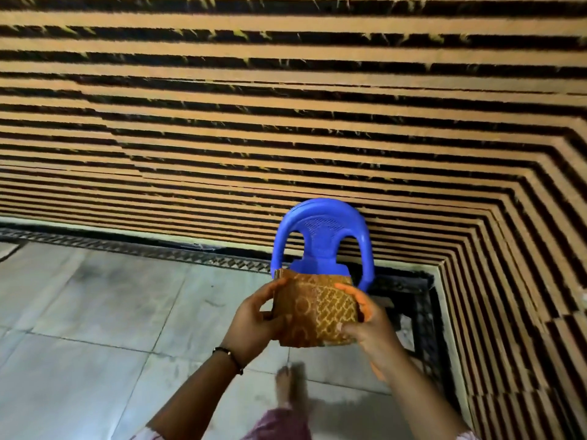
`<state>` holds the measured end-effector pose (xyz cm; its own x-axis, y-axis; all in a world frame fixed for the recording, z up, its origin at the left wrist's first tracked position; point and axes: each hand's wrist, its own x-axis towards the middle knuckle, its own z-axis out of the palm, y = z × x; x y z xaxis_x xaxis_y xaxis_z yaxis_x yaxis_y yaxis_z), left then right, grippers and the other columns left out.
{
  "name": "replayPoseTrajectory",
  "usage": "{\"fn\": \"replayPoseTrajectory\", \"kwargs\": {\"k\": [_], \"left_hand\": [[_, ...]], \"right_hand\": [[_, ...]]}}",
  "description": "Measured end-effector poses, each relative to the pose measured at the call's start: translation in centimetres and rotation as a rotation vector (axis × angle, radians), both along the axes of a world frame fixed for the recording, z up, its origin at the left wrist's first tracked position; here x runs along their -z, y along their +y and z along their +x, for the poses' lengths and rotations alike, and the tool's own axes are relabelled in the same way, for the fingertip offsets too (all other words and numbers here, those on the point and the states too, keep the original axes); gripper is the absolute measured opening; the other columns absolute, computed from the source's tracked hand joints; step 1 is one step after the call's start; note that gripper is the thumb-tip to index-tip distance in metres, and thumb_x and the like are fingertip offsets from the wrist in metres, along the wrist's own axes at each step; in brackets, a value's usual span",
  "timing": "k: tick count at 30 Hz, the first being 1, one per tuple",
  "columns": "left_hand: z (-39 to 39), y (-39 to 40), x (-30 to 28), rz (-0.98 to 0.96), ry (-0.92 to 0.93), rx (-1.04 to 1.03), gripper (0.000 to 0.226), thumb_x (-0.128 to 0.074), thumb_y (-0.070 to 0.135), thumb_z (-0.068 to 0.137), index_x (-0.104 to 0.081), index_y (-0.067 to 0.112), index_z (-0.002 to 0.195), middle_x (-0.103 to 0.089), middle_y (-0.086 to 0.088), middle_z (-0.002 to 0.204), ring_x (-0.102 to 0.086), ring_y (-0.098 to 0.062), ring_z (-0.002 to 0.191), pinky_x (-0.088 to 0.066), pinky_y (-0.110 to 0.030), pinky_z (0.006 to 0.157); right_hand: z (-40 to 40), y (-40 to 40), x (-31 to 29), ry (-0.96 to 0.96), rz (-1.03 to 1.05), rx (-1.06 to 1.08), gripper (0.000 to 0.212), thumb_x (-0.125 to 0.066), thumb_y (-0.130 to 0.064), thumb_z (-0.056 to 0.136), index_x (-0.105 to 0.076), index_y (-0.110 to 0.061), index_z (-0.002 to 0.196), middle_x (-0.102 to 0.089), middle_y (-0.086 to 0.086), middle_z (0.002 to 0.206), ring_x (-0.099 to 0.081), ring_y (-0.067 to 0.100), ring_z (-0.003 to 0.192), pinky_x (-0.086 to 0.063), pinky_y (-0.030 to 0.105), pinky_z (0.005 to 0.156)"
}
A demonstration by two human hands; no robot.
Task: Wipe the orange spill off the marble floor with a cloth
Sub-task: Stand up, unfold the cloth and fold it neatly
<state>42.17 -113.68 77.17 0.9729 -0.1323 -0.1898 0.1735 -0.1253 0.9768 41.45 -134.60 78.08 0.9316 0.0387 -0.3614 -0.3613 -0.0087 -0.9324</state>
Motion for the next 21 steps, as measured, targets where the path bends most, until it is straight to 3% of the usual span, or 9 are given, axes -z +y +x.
{"fn": "replayPoseTrajectory", "kwargs": {"k": [2,6,8,11,14,17,19,21], "left_hand": [[2.4,-0.6,1.8,0.007,0.048,0.011,0.065,-0.058,-0.011,0.081,-0.05,0.039,0.122,-0.053,0.01,0.127,-0.068,-0.02,0.091,-0.057,-0.031,0.065],[6.9,-1.1,4.9,0.052,0.103,0.047,0.071,-0.064,-0.007,0.077,-0.046,0.042,0.125,-0.051,0.014,0.13,-0.066,-0.016,0.098,-0.057,-0.034,0.077],[9.1,-1.3,6.2,0.113,0.122,0.075,0.075,-0.065,-0.005,0.075,-0.041,0.038,0.131,-0.053,0.014,0.127,-0.067,-0.011,0.093,-0.056,-0.033,0.08],[13.0,-1.9,8.8,0.147,0.186,0.085,0.076,-0.062,-0.007,0.073,-0.039,0.035,0.132,-0.058,0.008,0.12,-0.062,-0.005,0.072,-0.051,-0.022,0.068],[16.3,-2.7,11.7,0.146,0.279,0.086,0.074,-0.063,0.001,0.068,-0.039,0.027,0.134,-0.06,0.007,0.111,-0.055,0.003,0.062,-0.045,-0.014,0.061],[18.9,-3.7,15.3,0.196,0.351,0.126,0.075,-0.063,-0.003,0.073,-0.037,0.017,0.14,-0.06,0.009,0.097,-0.054,0.008,0.057,-0.042,-0.008,0.057],[20.7,-4.4,18.3,0.242,0.384,0.134,0.074,-0.061,-0.009,0.076,-0.036,0.016,0.141,-0.057,0.011,0.087,-0.053,0.009,0.055,-0.041,-0.007,0.055],[22.0,-5.2,20.8,0.285,0.426,0.128,0.07,-0.06,-0.01,0.077,-0.039,0.016,0.139,-0.057,0.011,0.084,-0.054,0.011,0.055,-0.04,-0.006,0.053]], "right_hand": [[2.3,-0.7,1.8,0.057,-0.025,0.019,0.068,-0.054,0.022,0.074,-0.062,-0.035,0.11,-0.061,0.005,0.111,-0.062,0.019,0.094,-0.054,0.041,0.076],[6.9,-1.3,4.6,0.109,-0.077,0.009,0.069,-0.055,0.018,0.079,-0.055,-0.039,0.117,-0.057,-0.002,0.121,-0.059,0.014,0.104,-0.053,0.033,0.081],[9.3,-1.4,6.2,0.135,-0.124,0.031,0.067,-0.058,0.014,0.08,-0.05,-0.038,0.122,-0.056,-0.003,0.121,-0.056,0.014,0.109,-0.051,0.034,0.087],[13.2,-1.5,9.4,0.184,-0.223,0.07,0.054,-0.066,0.006,0.079,-0.057,-0.035,0.114,-0.058,0.0,0.115,-0.054,0.018,0.107,-0.049,0.039,0.091],[16.1,-1.8,12.9,0.265,-0.288,0.06,0.039,-0.068,0.002,0.08,-0.065,-0.028,0.105,-0.058,0.004,0.105,-0.057,0.017,0.093,-0.05,0.034,0.082],[18.5,-2.4,17.5,0.342,-0.316,0.029,0.04,-0.065,0.001,0.081,-0.065,-0.022,0.114,-0.058,-0.002,0.091,-0.059,0.017,0.084,-0.051,0.037,0.08],[19.8,-2.7,21.0,0.351,-0.361,-0.01,0.042,-0.063,-0.002,0.082,-0.062,-0.028,0.116,-0.056,-0.004,0.082,-0.054,0.015,0.075,-0.047,0.035,0.072],[21.0,-2.7,24.5,0.388,-0.38,-0.039,0.042,-0.063,-0.018,0.08,-0.058,-0.033,0.119,-0.059,-0.005,0.094,-0.057,0.016,0.084,-0.048,0.033,0.078]]}}
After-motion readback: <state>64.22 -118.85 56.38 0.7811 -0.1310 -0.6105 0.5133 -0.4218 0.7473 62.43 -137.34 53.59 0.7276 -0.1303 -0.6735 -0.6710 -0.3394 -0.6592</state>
